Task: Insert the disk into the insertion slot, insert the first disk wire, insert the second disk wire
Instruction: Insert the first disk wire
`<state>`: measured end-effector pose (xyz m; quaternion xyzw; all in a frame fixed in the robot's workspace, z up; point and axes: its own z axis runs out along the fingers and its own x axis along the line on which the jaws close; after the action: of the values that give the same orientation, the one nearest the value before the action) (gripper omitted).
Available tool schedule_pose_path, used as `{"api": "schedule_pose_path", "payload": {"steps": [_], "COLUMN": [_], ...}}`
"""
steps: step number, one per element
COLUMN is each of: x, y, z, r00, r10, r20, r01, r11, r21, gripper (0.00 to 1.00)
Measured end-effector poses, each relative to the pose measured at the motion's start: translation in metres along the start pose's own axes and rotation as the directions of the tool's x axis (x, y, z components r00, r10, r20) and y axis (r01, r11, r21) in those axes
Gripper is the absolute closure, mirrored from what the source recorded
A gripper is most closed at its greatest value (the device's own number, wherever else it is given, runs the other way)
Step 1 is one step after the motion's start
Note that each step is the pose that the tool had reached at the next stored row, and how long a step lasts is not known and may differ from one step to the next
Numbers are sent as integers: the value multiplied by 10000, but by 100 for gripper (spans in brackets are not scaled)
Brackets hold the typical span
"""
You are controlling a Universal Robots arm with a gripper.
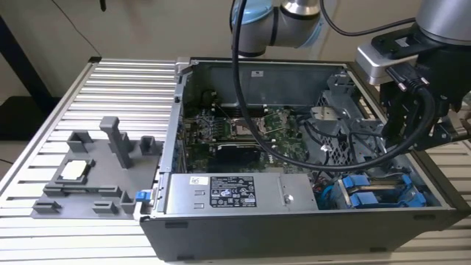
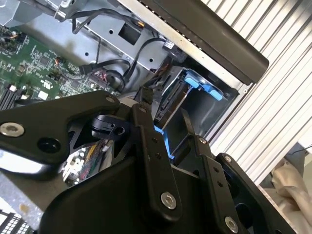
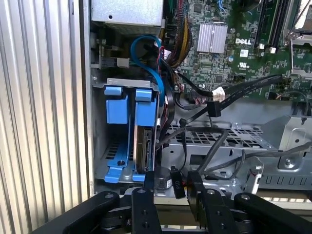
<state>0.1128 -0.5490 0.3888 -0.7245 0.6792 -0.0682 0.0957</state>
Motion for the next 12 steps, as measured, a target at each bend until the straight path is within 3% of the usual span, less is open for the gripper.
{"api": "schedule_pose_path", "payload": {"steps": [8,12], "x": [0,0], "y": [0,0], "z": [1,1], "r00": [10000,10000], "r10": [-3,-3], "r20": [-1,-2], "r01": [3,3], "r11": [10000,10000], "r21": [-3,-2], "gripper": [60,74]}}
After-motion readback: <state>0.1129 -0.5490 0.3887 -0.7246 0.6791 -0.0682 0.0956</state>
